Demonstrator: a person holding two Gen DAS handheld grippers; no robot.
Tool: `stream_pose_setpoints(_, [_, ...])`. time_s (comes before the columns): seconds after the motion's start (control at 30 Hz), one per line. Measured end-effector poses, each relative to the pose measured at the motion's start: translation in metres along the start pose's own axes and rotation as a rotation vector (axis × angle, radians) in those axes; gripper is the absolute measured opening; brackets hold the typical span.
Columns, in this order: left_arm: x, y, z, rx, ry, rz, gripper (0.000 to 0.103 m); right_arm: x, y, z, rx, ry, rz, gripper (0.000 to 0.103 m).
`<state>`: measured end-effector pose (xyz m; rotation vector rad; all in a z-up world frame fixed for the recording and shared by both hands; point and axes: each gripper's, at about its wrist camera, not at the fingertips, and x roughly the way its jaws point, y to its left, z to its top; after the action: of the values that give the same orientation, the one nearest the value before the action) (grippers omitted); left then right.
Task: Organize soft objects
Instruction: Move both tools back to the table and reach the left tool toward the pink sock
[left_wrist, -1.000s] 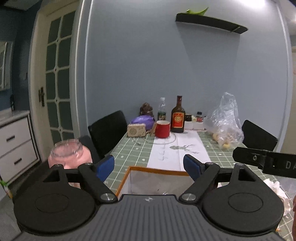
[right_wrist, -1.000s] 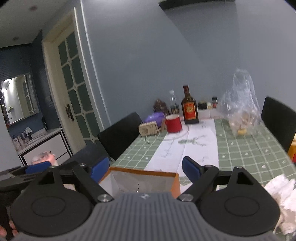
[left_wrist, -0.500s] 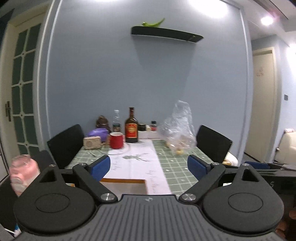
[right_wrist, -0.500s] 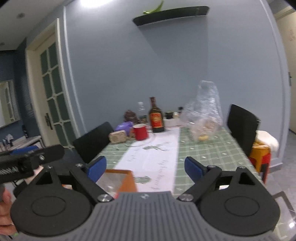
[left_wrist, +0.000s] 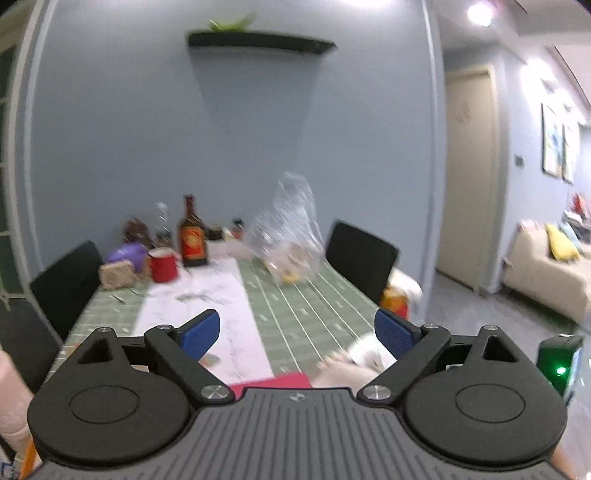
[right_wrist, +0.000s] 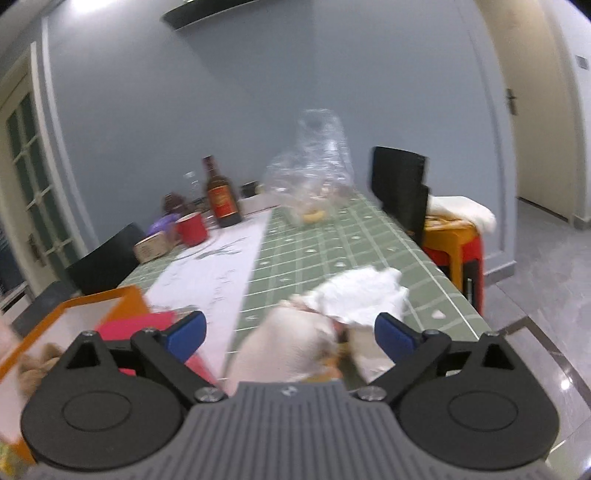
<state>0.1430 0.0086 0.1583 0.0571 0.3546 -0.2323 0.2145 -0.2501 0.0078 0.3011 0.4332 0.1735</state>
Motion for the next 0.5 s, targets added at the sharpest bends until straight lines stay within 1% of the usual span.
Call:
stream_pose_setpoints(0.03, [0.007,-0.005,-0.003,0.019,0.020,-0.005,0.103,0.003,-0.007,-0.006,0.018,0.006,0.001,0.096])
stream_pose_setpoints(0.07, [0.014,-0.010,-0.006,0.040,0.044,-0.001,0.103,0.007,-0.010,-0.007,0.024,0.036,-0.016,0.096])
stream_pose_setpoints(0.1, [0.021,-0.014,-0.009,0.061,0.065,0.006,0.103,0.010,-0.011,-0.008,0.020,0.047,-0.036,0.096])
stream_pose_setpoints(0.13, [0.029,-0.017,-0.014,0.077,0.082,0.012,0.103,0.009,-0.014,-0.009,0.014,0.023,-0.040,0.096])
stream_pose_setpoints(0.17, [0.036,-0.020,-0.018,0.091,0.097,0.016,0.103,0.010,-0.015,-0.010,0.013,0.019,-0.040,0.096])
stream_pose_setpoints(0.2, [0.043,-0.022,-0.021,0.100,0.115,0.007,0.103,0.013,-0.018,-0.011,0.023,0.031,-0.034,0.096])
stream_pose_setpoints(0.27, [0.057,-0.024,-0.029,0.101,0.168,-0.046,0.103,0.019,-0.027,-0.016,0.074,0.075,-0.001,0.095])
stream_pose_setpoints(0.37, [0.068,-0.030,-0.039,0.105,0.228,-0.106,0.103,0.031,-0.041,-0.021,0.197,0.142,0.079,0.094])
stream_pose_setpoints(0.43, [0.073,-0.033,-0.043,0.113,0.244,-0.102,0.103,0.035,-0.043,-0.023,0.213,0.168,0.085,0.092])
stream_pose_setpoints(0.5, [0.077,-0.034,-0.043,0.111,0.246,-0.083,0.103,0.036,-0.038,-0.025,0.172,0.183,0.053,0.090])
